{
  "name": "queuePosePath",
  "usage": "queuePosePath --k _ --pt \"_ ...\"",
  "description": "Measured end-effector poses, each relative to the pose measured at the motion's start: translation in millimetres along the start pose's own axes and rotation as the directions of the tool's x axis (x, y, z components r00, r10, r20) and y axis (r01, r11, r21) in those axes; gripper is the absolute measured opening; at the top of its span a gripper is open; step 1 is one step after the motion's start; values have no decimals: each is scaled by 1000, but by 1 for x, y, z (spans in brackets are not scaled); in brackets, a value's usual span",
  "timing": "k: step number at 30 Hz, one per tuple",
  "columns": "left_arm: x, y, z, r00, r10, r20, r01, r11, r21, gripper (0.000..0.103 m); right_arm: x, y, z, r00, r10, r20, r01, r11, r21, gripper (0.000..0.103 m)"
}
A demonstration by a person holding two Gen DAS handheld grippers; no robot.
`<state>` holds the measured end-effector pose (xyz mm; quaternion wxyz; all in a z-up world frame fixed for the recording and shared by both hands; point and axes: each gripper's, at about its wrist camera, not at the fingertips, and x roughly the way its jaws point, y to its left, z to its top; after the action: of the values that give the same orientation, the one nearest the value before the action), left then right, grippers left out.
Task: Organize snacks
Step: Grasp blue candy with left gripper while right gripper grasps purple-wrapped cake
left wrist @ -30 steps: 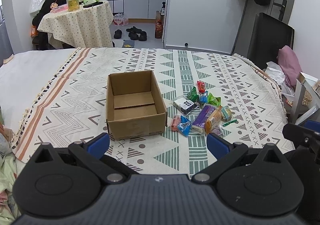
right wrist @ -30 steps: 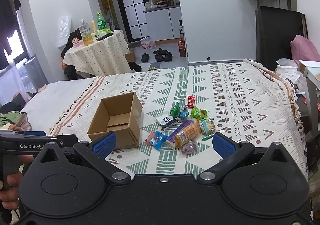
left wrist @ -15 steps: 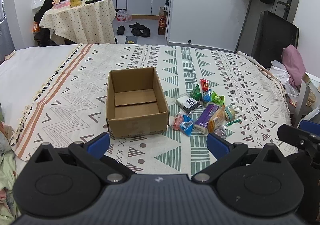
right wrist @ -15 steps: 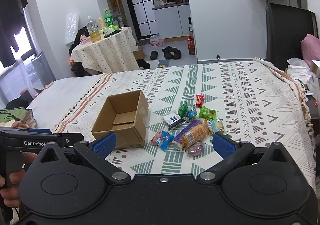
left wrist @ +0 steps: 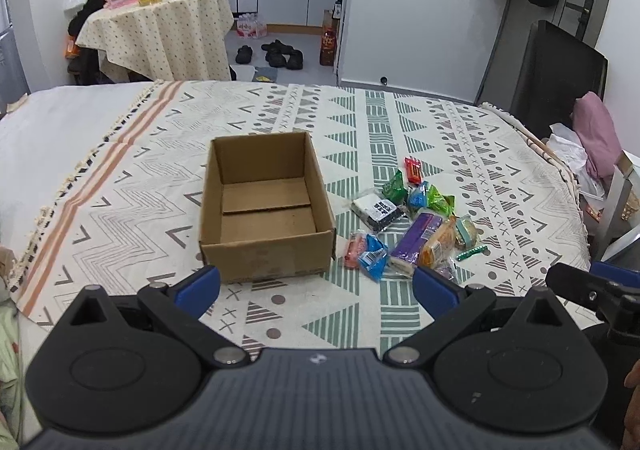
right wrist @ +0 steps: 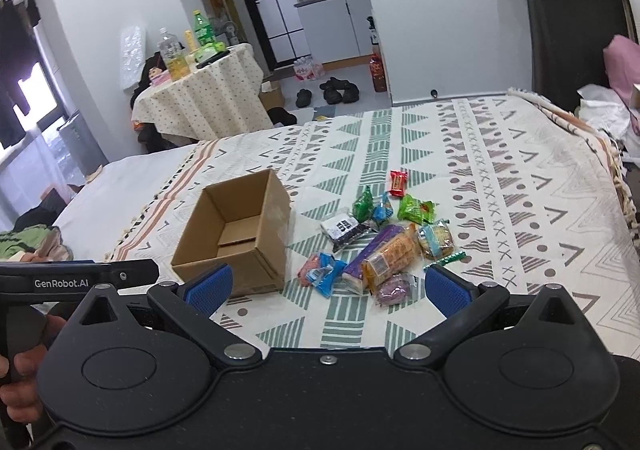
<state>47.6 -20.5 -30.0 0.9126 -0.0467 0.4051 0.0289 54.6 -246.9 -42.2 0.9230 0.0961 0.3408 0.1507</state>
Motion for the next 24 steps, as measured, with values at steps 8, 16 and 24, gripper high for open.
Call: queuePosePath --k 8,16,24 --pt "38 -13 4 999 -17 -36 16 1000 -25 100 26 -22 1 999 -9 -37 10 999 38 96" --pt "83 -28 9 995 -36 -92 31 998 -54 91 63 -47 -4 994 3 -109 9 994 110 84" --pt "130 -43 11 986 -31 -161 22 998 -58 69 104 -70 -8 983 12 -182 21 984 178 75"
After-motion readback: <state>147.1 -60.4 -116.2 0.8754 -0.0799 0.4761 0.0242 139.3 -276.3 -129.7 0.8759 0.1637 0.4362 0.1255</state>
